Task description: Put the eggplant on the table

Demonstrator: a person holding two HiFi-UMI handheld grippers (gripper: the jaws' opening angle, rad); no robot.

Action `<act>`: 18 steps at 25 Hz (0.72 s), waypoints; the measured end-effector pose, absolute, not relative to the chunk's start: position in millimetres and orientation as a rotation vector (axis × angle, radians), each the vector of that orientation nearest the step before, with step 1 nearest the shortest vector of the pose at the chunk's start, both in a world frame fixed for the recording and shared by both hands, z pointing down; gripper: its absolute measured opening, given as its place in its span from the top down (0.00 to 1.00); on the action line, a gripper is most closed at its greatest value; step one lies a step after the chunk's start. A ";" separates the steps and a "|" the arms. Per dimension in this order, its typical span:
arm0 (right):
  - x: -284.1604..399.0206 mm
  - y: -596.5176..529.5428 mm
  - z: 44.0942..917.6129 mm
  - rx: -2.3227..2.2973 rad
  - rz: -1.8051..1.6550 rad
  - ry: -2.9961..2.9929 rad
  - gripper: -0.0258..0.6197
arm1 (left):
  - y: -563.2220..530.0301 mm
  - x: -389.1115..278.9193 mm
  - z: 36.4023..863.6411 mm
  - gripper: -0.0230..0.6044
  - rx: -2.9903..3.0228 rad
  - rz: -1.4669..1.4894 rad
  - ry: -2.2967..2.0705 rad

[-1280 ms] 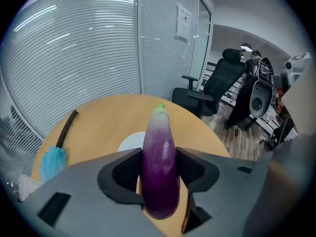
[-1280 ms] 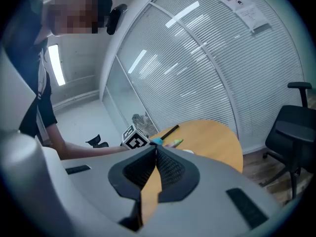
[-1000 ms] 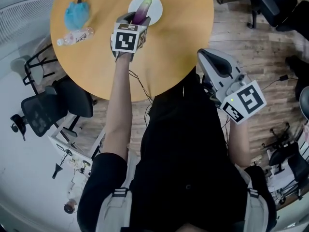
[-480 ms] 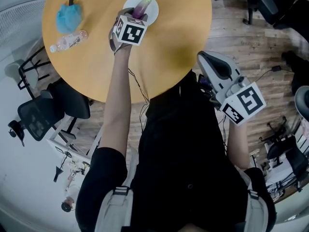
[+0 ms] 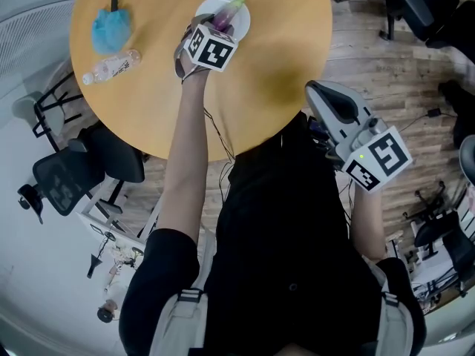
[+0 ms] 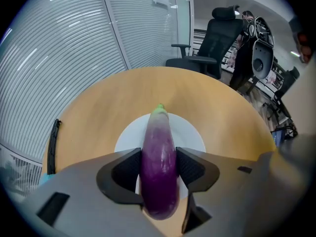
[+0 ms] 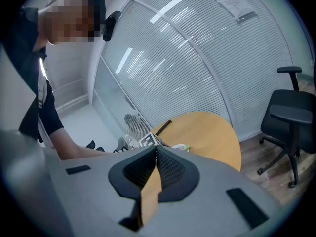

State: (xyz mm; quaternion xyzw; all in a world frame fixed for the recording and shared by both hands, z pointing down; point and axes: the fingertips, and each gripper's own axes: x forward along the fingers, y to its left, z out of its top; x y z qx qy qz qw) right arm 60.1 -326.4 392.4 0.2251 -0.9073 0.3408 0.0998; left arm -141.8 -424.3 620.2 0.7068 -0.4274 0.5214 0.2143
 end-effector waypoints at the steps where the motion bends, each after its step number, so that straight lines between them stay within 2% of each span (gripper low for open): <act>1: 59.6 -326.4 390.9 0.667 1.021 -2.688 0.93 | -424.6 -142.4 619.9 0.60 1.961 1.449 -1.181; 12: 69.1 -325.2 388.7 0.690 1.101 -2.697 0.93 | -426.5 -144.5 619.6 0.60 1.956 1.500 -1.164; 18: 73.4 -317.5 386.7 0.691 1.096 -2.682 0.93 | -425.0 -147.5 616.4 0.52 1.957 1.489 -1.199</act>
